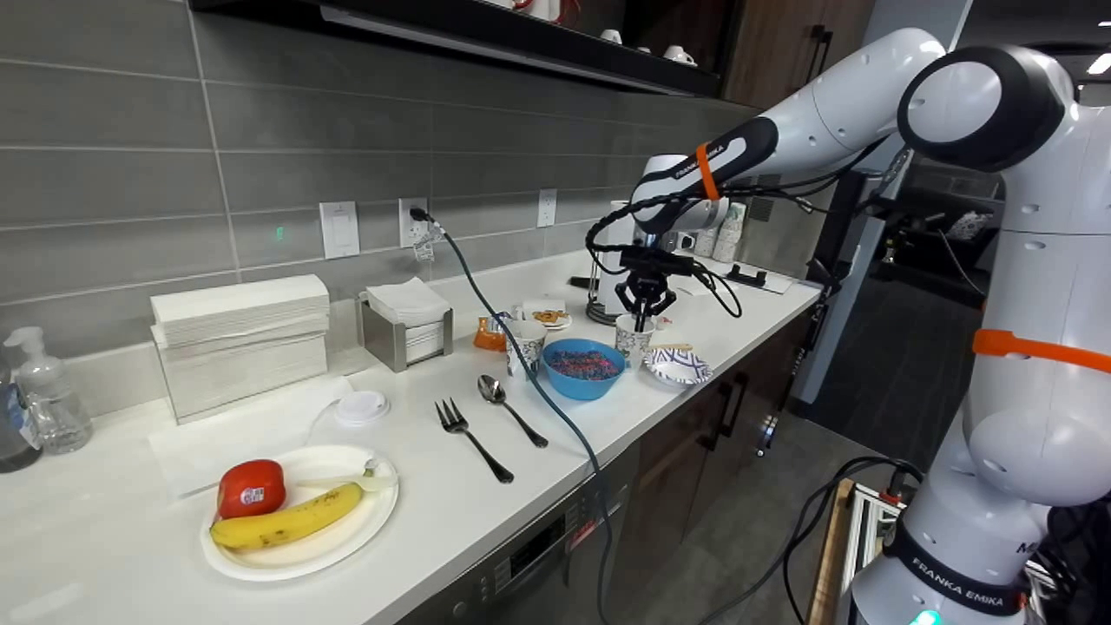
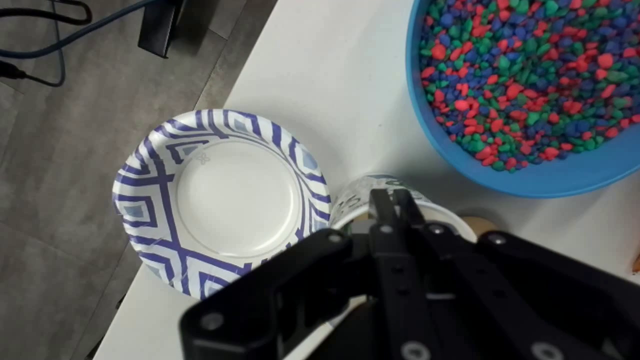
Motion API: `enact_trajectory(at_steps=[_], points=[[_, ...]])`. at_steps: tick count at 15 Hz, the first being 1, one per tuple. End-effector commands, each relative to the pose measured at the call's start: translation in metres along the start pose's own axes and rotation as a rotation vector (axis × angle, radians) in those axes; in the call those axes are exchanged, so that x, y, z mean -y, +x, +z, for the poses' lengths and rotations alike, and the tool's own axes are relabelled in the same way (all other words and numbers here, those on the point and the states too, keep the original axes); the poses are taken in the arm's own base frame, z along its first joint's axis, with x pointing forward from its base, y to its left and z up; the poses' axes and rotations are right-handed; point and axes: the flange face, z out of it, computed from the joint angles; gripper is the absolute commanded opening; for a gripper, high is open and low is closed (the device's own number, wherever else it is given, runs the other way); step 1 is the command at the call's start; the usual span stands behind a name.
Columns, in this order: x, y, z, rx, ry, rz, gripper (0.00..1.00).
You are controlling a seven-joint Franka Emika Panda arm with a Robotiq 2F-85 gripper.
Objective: Use the white spoon to stir the contents in the coffee cup.
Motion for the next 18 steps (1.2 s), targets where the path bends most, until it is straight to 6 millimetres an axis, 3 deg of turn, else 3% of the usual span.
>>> enact_trajectory(at_steps=[1,8,18], points=[[0.004,0.009,0.005,-0.028,0.008,0.051,0.01],[0.013,0.021,-0.001,-0.156,0.117,0.127,0.01],[0.01,0.038,-0.019,-0.25,0.206,0.251,0.01]])
